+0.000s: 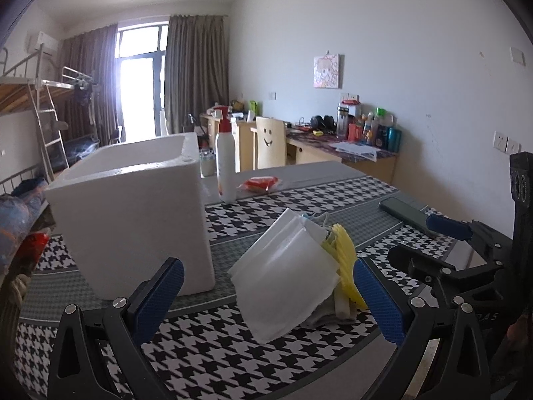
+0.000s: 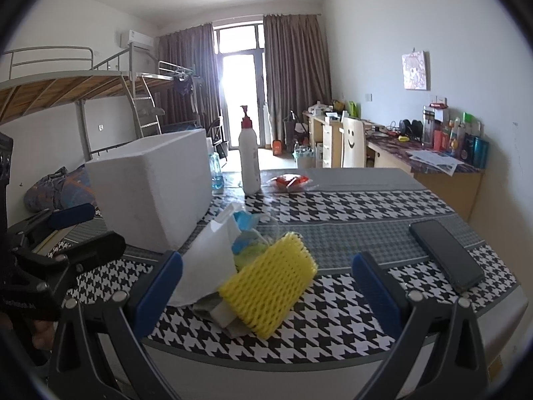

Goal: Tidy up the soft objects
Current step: 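Move both tools forward toward the white paper towel and yellow foam sleeve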

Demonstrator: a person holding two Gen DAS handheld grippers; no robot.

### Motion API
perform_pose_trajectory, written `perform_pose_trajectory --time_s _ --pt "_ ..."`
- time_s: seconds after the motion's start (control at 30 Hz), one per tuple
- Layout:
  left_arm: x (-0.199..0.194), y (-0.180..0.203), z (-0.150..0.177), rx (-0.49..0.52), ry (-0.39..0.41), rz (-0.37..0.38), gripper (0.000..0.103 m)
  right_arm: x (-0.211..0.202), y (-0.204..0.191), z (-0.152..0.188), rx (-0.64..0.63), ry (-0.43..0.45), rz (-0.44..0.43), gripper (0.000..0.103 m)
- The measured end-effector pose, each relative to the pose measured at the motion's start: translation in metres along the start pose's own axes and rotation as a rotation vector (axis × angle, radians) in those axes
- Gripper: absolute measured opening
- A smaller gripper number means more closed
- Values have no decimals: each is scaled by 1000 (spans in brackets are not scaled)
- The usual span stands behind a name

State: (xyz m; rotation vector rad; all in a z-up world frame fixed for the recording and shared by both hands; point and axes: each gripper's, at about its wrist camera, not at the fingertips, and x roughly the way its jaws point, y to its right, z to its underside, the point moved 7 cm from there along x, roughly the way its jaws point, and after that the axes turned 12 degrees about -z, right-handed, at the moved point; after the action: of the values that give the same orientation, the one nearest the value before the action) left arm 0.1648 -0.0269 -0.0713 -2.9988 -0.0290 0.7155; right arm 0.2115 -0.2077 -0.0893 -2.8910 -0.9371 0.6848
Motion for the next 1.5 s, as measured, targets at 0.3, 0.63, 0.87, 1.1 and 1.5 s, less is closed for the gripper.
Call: perform_pose_trajectory --time_s 0.3,0.63,0.87,1.1,1.5 --pt "27 3 4 26 -53 -3 102 14 11 8 26 -47 3 103" --pt "48 10 4 96 -80 12 102 23 22 16 51 -76 -9 102" --pt "63 14 7 130 -110 56 100 28 27 22 76 -108 -43 102" --pt "80 23 11 154 -134 80 100 32 29 29 85 -138 -64 101" --pt "104 35 26 168 -234 152 70 27 22 40 64 -178 -171 93"
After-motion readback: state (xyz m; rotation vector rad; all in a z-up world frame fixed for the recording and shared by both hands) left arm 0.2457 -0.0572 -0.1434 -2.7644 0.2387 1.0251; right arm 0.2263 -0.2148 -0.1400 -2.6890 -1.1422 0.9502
